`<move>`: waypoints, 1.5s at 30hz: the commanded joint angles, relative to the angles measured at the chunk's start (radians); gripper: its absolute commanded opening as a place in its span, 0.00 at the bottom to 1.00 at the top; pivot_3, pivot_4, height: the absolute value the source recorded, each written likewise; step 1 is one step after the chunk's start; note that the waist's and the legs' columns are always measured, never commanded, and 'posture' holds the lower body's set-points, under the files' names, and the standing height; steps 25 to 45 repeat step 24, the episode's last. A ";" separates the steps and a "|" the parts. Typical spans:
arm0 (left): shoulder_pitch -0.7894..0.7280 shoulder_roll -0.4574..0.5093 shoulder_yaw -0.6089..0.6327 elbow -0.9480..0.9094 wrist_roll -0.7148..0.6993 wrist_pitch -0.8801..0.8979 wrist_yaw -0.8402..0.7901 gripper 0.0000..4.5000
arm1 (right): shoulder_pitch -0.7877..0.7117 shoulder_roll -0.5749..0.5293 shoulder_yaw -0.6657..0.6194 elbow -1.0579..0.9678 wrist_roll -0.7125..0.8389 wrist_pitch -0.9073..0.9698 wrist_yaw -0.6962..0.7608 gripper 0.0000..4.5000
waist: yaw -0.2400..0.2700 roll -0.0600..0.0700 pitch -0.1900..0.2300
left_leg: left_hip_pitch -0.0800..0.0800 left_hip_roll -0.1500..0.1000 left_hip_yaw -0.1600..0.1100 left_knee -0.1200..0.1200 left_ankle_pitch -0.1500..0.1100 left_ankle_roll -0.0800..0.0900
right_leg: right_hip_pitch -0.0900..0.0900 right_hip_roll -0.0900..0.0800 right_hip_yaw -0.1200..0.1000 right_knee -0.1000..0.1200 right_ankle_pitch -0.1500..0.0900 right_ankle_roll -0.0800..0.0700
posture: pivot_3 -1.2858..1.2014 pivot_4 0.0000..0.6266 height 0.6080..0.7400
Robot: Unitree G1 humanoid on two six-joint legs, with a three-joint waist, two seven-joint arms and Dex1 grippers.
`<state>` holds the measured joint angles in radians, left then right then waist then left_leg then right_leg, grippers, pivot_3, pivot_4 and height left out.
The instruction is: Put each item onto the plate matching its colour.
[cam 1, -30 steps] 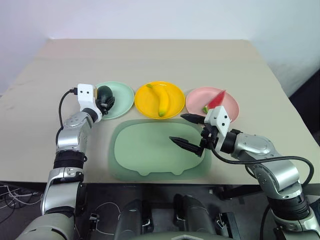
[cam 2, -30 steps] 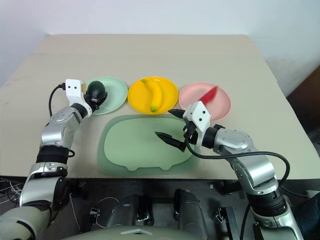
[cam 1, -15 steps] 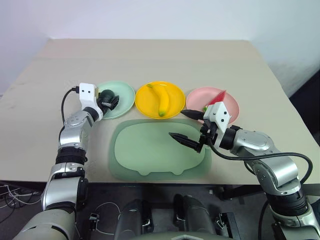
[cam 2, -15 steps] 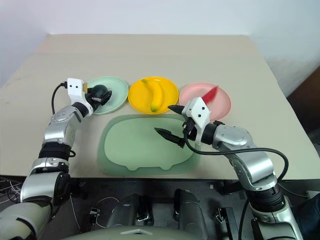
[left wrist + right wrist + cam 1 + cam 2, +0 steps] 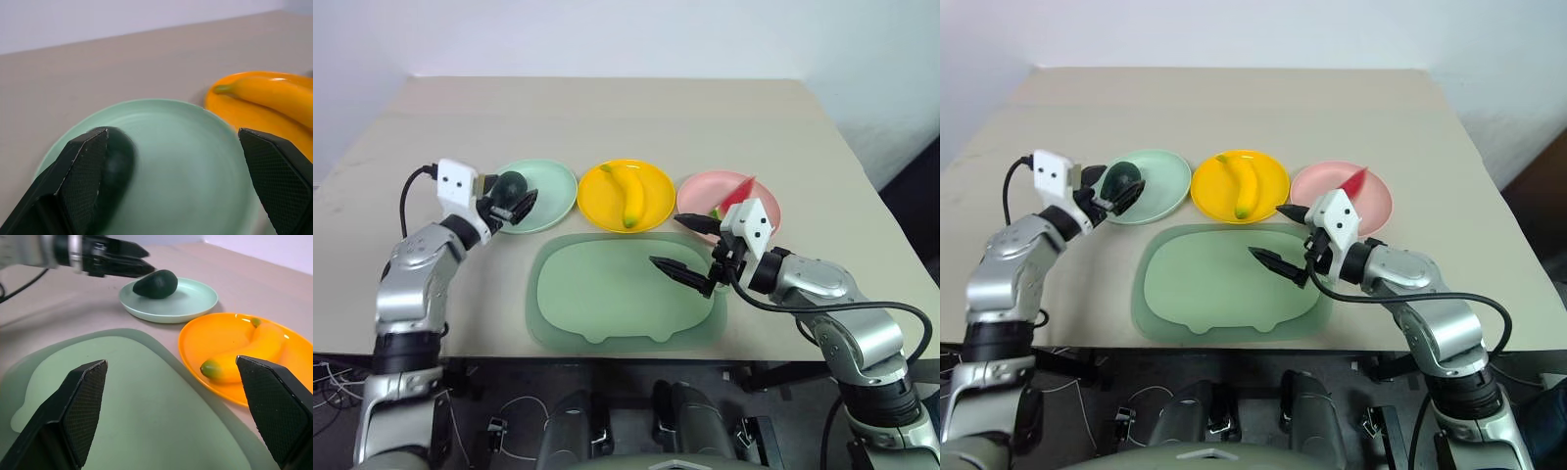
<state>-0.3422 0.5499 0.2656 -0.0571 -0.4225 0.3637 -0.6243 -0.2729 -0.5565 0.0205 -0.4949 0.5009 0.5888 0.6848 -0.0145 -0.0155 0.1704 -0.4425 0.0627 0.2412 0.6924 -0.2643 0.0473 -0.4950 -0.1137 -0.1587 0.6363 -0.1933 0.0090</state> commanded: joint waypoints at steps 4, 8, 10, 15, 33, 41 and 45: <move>0.199 0.070 0.126 -0.183 -0.173 -0.017 -0.194 0.99 | 0.043 0.011 -0.068 -0.060 0.062 -0.020 -0.006 1.00 | 0.000 0.000 0.000 | 0.000 0.000 0.000 0.000 0.000 0.000 | 0.000 0.000 0.000 0.000 0.000 0.000 | 0.52 0.24 0.67; 0.304 0.093 0.136 -0.184 -0.176 -0.093 -0.307 0.99 | 0.089 0.000 -0.079 -0.064 0.070 -0.036 0.010 1.00 | 0.003 0.000 0.000 | 0.000 0.000 0.000 0.000 0.000 0.000 | 0.000 0.000 0.000 -0.001 0.000 0.000 | 0.52 0.24 0.67; 0.316 0.085 0.129 -0.156 -0.171 -0.138 -0.343 0.99 | 0.094 -0.007 -0.080 -0.057 0.066 -0.043 0.016 1.00 | 0.003 0.000 0.000 | 0.000 0.000 0.000 0.000 0.000 0.000 | 0.000 0.000 0.000 -0.002 0.000 -0.001 | 0.52 0.24 0.67; 0.312 0.076 0.106 -0.067 -0.144 -0.232 -0.406 0.99 | 0.110 -0.022 -0.100 -0.044 0.075 -0.052 0.029 1.00 | 0.002 0.000 0.000 | 0.000 0.000 0.001 -0.003 -0.001 0.001 | 0.001 0.000 -0.001 -0.006 0.000 0.000 | 0.52 0.24 0.67; 0.313 0.074 0.086 0.020 -0.147 -0.279 -0.463 0.99 | 0.154 -0.061 -0.140 -0.052 0.066 -0.060 0.046 1.00 | -0.002 0.000 0.000 | 0.000 0.000 0.001 -0.006 -0.001 0.000 | -0.001 0.000 -0.001 -0.006 0.000 -0.002 | 0.52 0.24 0.67; 0.313 0.074 0.086 0.020 -0.147 -0.279 -0.463 0.99 | 0.154 -0.061 -0.140 -0.052 0.066 -0.060 0.046 1.00 | -0.002 0.000 0.000 | 0.000 0.000 0.001 -0.006 -0.001 0.000 | -0.001 0.000 -0.001 -0.006 0.000 -0.002 | 0.52 0.24 0.67; 0.313 0.074 0.086 0.020 -0.147 -0.279 -0.463 0.99 | 0.154 -0.061 -0.140 -0.052 0.066 -0.060 0.046 1.00 | -0.002 0.000 0.000 | 0.000 0.000 0.001 -0.006 -0.001 0.000 | -0.001 0.000 -0.001 -0.006 0.000 -0.002 | 0.52 0.24 0.67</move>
